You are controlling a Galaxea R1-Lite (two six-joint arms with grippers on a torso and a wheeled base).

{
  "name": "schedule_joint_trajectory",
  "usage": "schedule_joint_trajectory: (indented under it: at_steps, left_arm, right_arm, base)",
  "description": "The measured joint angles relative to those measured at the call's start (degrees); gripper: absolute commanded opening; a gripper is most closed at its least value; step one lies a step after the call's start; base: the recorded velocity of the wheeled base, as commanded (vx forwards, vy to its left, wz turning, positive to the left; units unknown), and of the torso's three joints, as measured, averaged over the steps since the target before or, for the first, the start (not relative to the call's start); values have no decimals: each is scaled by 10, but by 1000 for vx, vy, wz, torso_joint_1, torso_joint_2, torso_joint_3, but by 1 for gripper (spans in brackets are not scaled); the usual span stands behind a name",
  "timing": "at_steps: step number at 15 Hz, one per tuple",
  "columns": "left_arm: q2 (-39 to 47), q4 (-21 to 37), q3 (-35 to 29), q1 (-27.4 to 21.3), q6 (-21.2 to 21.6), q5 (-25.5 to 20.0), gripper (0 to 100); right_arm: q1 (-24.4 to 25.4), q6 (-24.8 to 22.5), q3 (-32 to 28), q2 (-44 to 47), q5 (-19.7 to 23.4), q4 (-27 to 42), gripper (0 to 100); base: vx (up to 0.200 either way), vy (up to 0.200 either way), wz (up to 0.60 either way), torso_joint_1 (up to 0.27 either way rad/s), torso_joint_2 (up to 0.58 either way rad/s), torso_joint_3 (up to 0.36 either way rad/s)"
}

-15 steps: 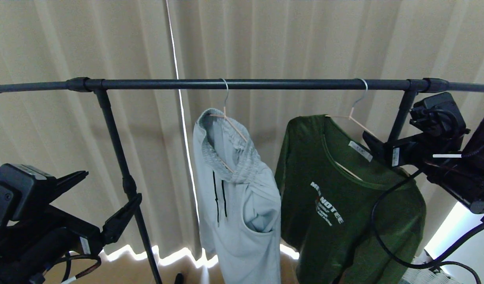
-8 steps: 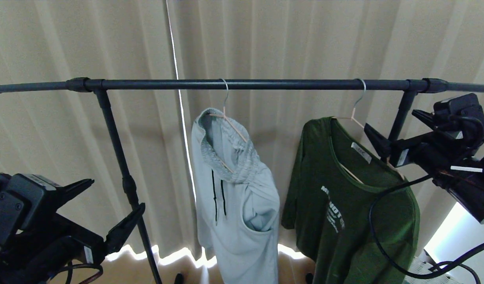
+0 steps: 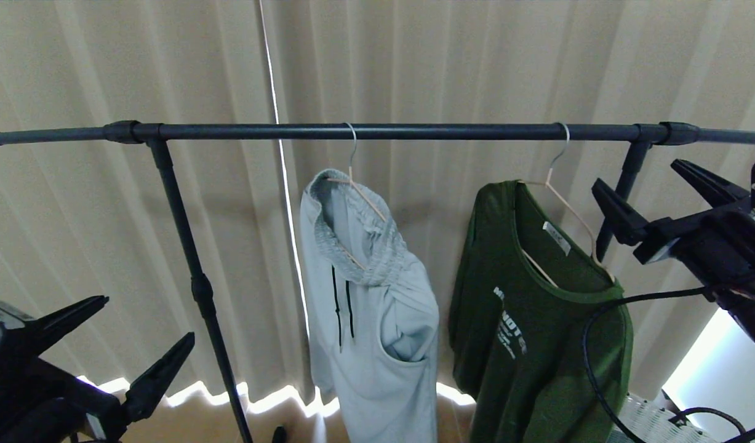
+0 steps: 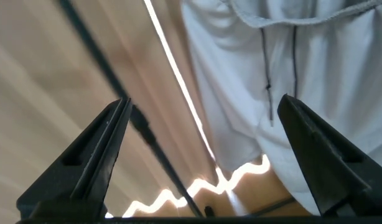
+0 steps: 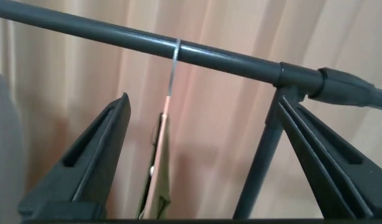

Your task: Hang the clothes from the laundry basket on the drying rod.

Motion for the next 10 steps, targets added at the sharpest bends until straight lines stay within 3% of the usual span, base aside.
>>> schedule_joint_trajectory:
  at_steps: [6, 10]
  left_arm:
    - [-144, 269, 10, 48, -16, 1, 100]
    - [-281, 489, -6, 68, -21, 8, 100]
  right_arm:
    - [1, -2, 126, -120, 13, 24, 100]
    - [1, -2, 172, -234, 12, 155, 100]
  base:
    - [0, 0, 0, 0, 0, 0]
    - [0, 0, 0, 0, 0, 0]
